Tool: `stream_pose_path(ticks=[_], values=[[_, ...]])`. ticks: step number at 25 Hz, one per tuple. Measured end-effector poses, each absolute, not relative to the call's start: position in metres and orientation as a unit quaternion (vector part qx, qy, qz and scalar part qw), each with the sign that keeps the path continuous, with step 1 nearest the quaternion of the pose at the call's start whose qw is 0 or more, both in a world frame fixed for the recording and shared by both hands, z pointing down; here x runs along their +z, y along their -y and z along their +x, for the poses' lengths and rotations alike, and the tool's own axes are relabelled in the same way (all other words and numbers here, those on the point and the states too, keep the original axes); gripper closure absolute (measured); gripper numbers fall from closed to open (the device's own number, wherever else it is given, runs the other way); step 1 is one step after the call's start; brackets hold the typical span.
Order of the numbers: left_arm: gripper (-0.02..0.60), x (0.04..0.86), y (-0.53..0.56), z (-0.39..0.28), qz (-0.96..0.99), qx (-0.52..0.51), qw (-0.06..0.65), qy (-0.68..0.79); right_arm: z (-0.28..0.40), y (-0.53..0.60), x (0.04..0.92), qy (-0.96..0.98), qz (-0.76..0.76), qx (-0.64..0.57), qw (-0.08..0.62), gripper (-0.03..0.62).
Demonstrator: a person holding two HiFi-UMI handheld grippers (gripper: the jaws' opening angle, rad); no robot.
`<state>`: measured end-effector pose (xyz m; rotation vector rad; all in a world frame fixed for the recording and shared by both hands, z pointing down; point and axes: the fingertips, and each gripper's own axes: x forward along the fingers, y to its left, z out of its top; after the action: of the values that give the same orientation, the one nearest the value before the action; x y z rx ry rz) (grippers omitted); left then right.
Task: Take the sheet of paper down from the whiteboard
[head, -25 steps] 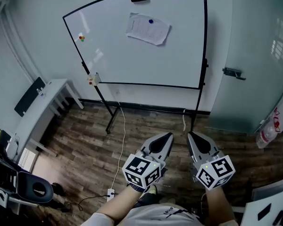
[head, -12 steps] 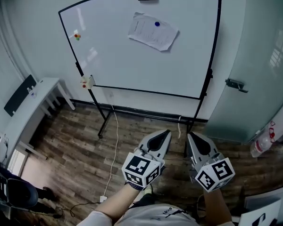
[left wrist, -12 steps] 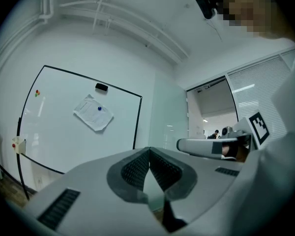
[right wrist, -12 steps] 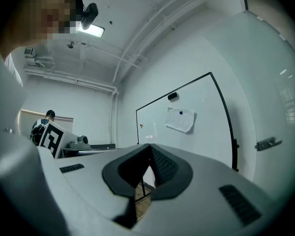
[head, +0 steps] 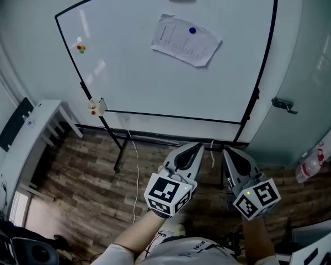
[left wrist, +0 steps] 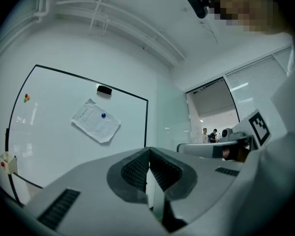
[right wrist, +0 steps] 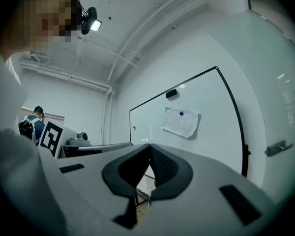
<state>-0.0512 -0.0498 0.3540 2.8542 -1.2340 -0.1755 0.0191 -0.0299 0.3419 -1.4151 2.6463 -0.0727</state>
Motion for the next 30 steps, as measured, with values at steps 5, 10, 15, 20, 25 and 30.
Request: stream_pose_path(ticks=[5,10,15,20,25,30], values=[[0.568,0.352,0.088,-0.064,0.914,-0.058,0.008,0.403,0.016,0.070,0.336,-0.875,-0.477,-0.023,0.074,0.582],[0.568,0.349,0.138,-0.067,0.908,-0.057,0.001,0.414,0.020,0.124,0.333,-0.876,-0.475,-0.023,0.082,0.581],[0.568,0.345,0.197,-0.061,0.901,-0.046,-0.015,0.432,0.027,0.191,0.329,-0.882,-0.460,-0.021,0.095,0.580],[0.568,0.330,0.267,-0.046,0.891,-0.041,-0.030,0.452,0.038,0.266,0.316,-0.892,-0.443,-0.012,0.094,0.580],[0.567,0.317,0.331,-0.032,0.876,-0.038,-0.047,0.478,0.051,0.333,0.308,-0.901,-0.424,-0.008,0.090,0.580],[0.567,0.303,0.379,-0.030,0.857,-0.031,-0.073,0.508,0.059,0.388,0.304,-0.903,-0.419,-0.006,0.094,0.579]])
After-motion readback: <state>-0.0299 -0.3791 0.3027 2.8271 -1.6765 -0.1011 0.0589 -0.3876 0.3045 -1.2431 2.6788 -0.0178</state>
